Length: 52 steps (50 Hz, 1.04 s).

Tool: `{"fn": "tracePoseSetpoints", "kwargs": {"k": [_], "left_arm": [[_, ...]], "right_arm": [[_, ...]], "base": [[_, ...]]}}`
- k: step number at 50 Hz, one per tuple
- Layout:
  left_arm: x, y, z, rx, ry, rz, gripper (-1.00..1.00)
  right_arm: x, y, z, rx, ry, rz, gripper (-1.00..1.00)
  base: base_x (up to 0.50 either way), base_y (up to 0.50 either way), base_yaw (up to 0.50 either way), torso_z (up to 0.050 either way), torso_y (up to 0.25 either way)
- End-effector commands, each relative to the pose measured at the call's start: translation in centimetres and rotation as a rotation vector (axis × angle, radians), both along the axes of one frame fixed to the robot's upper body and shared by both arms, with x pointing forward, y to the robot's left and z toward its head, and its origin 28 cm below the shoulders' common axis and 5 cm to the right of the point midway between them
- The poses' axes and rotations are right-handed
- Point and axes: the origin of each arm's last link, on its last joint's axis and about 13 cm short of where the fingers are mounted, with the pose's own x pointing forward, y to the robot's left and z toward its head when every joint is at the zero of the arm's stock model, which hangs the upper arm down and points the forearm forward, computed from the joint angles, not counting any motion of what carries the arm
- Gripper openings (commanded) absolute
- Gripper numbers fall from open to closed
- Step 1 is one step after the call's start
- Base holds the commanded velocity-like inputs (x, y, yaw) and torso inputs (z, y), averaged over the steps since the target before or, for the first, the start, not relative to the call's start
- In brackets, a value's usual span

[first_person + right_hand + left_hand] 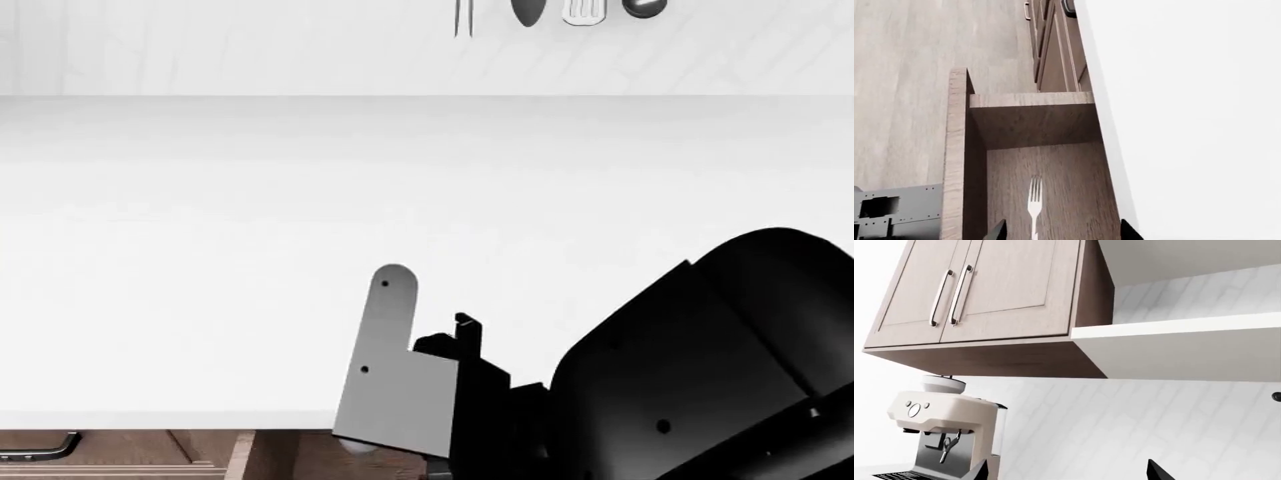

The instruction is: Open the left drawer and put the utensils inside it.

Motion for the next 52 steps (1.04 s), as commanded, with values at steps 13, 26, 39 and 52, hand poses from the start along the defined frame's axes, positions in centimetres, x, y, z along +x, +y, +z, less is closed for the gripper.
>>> {"fn": "tracePoseSetpoints", "kwargs": {"k": [13,26,39,52], "left_arm": [[0.0,0.1,0.0,0.001,-0.001,0.002,1.0],[-0.1,0.1,0.0,0.001,-0.002,0.003,1.0],[-0.1,0.1,0.0,0.0,-0.002,0.003,1.0],[-0.1,0.1,0.0,-0.002,-0.004,0.002,1.0]], "right_arm": [[-0.4,0.1,0.7,0.008,-0.029,0.013,1.0],[-1.0,0.2,2.5,0.076,-0.099,0.022,1.0],[0.3,0.2,4.6,0.268,-0.221,-0.1,1.0],[1.8,-0.1,6.5,0.421,-0.335,-0.255,1.0]], "base": [[0.0,0.0,0.0,0.0,0.0],[0.0,0.0,0.0,0.0,0.0],[0.0,0.0,0.0,0.0,0.0],[0.0,0.0,0.0,0.0,0.0]]}}
